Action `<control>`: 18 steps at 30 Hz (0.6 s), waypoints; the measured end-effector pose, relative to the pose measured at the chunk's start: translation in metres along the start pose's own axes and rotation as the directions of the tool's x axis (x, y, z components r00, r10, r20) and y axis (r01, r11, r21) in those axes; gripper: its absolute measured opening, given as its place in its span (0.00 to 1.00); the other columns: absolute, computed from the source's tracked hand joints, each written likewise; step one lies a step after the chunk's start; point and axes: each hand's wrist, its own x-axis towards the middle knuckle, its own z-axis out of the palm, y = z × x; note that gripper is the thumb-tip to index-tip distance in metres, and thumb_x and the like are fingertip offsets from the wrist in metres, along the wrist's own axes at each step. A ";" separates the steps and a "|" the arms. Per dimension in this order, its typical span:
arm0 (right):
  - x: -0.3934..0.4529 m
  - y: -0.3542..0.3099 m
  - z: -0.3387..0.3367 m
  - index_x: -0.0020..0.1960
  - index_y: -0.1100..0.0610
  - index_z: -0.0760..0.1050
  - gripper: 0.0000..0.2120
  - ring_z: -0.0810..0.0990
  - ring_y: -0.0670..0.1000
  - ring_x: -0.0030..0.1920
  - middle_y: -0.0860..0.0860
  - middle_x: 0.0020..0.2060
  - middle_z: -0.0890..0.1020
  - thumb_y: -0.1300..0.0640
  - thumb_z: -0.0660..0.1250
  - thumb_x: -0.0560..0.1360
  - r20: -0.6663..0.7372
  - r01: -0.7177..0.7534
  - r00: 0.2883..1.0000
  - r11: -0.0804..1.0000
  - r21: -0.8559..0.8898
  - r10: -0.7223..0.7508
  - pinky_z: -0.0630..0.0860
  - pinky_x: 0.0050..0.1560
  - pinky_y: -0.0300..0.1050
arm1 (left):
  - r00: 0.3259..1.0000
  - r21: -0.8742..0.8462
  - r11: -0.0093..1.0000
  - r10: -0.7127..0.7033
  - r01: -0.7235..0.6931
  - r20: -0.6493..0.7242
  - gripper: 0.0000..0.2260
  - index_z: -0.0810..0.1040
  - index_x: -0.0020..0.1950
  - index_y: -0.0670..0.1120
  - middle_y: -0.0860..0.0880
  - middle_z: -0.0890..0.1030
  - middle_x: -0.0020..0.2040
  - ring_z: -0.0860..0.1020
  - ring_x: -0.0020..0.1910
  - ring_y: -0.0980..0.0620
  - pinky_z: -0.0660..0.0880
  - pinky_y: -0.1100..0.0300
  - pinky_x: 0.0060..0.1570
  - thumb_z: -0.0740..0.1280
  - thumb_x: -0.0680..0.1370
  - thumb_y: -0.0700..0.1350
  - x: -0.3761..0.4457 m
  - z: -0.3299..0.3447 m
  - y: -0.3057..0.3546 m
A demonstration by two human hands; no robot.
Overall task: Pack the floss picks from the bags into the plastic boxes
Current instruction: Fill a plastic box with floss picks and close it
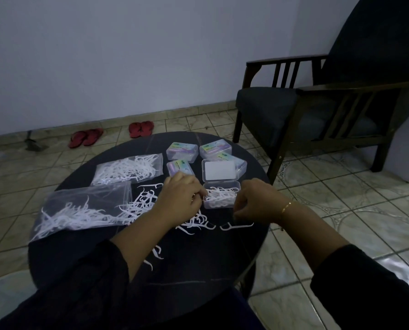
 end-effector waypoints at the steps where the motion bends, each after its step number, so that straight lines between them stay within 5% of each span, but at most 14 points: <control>1: -0.002 -0.002 0.000 0.48 0.51 0.83 0.08 0.74 0.47 0.52 0.47 0.48 0.78 0.49 0.71 0.72 0.035 0.012 0.999 0.999 -0.038 -0.010 0.74 0.48 0.39 | 1.000 -0.006 1.000 0.008 -0.008 0.013 0.09 0.81 0.50 0.54 0.59 0.72 0.48 0.67 0.58 0.52 0.58 0.57 0.51 0.63 0.76 0.46 -0.004 -0.003 -0.002; 4: -0.005 -0.005 0.008 0.52 0.52 0.81 0.11 0.71 0.49 0.55 0.49 0.52 0.76 0.48 0.69 0.72 0.062 0.036 0.998 0.983 -0.183 -0.025 0.72 0.52 0.43 | 0.987 0.002 1.000 0.006 -0.006 0.162 0.09 0.81 0.51 0.56 0.59 0.72 0.50 0.65 0.59 0.55 0.58 0.56 0.55 0.65 0.73 0.51 -0.014 -0.012 -0.007; 10: -0.002 -0.010 0.023 0.50 0.52 0.81 0.09 0.69 0.50 0.53 0.50 0.52 0.74 0.49 0.67 0.74 0.032 0.030 0.999 0.977 -0.210 -0.024 0.68 0.49 0.43 | 0.923 0.103 0.995 -0.031 -0.010 0.384 0.31 0.71 0.68 0.60 0.58 0.69 0.63 0.61 0.63 0.55 0.54 0.56 0.60 0.62 0.64 0.63 -0.031 -0.025 -0.022; 13: 0.000 -0.014 0.026 0.52 0.53 0.80 0.12 0.69 0.51 0.56 0.52 0.54 0.73 0.47 0.67 0.74 0.054 0.027 0.998 0.972 -0.232 -0.015 0.69 0.52 0.44 | 0.907 0.155 0.988 -0.047 -0.021 0.420 0.33 0.66 0.72 0.58 0.58 0.66 0.68 0.58 0.67 0.54 0.52 0.51 0.67 0.67 0.68 0.61 -0.034 -0.027 -0.026; 18: 0.000 -0.019 0.032 0.53 0.55 0.79 0.14 0.69 0.52 0.57 0.53 0.56 0.73 0.47 0.67 0.73 0.033 0.032 0.999 0.976 -0.218 -0.025 0.70 0.53 0.43 | 0.913 0.198 0.980 -0.075 -0.006 0.402 0.31 0.62 0.74 0.56 0.56 0.66 0.72 0.60 0.67 0.53 0.54 0.52 0.66 0.66 0.72 0.59 -0.032 -0.023 -0.024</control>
